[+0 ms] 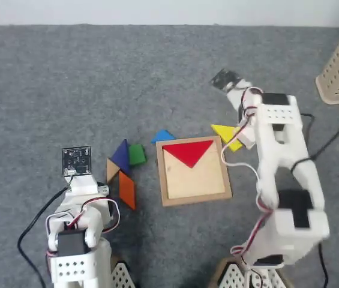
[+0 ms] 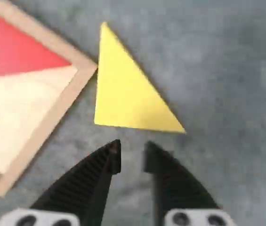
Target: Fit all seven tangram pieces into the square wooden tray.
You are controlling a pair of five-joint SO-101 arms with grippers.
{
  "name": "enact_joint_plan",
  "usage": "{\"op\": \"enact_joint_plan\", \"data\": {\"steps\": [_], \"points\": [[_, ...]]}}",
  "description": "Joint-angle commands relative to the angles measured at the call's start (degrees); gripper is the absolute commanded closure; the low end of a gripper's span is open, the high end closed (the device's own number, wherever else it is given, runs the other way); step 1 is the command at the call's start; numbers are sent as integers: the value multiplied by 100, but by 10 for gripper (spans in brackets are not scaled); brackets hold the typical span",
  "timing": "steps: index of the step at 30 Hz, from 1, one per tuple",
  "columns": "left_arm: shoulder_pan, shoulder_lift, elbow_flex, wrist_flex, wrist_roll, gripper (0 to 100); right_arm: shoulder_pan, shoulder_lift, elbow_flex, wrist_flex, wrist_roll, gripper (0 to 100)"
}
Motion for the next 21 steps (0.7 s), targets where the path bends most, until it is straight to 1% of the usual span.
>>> {"op": "enact_joint_plan", "data": {"steps": [1,5,10,16,19,21], "points": [[-9,-114,-31,9,53,988,-48,602,-615,-4,941,788],[-9,-114,-31,9,53,988,-154,831,-651,-4,1231,765],[-9,-114,-31,9,53,988,-338,822,-677,-57,1213,750],[-9,-114,-31,9,53,988,-470,884,-563,-602,1231,746],[-9,-114,-31,9,53,988,-488,910,-484,-655,1248,746],[-9,-114,-31,9,53,988,-497,1024,-440,-637,1415,747]]}}
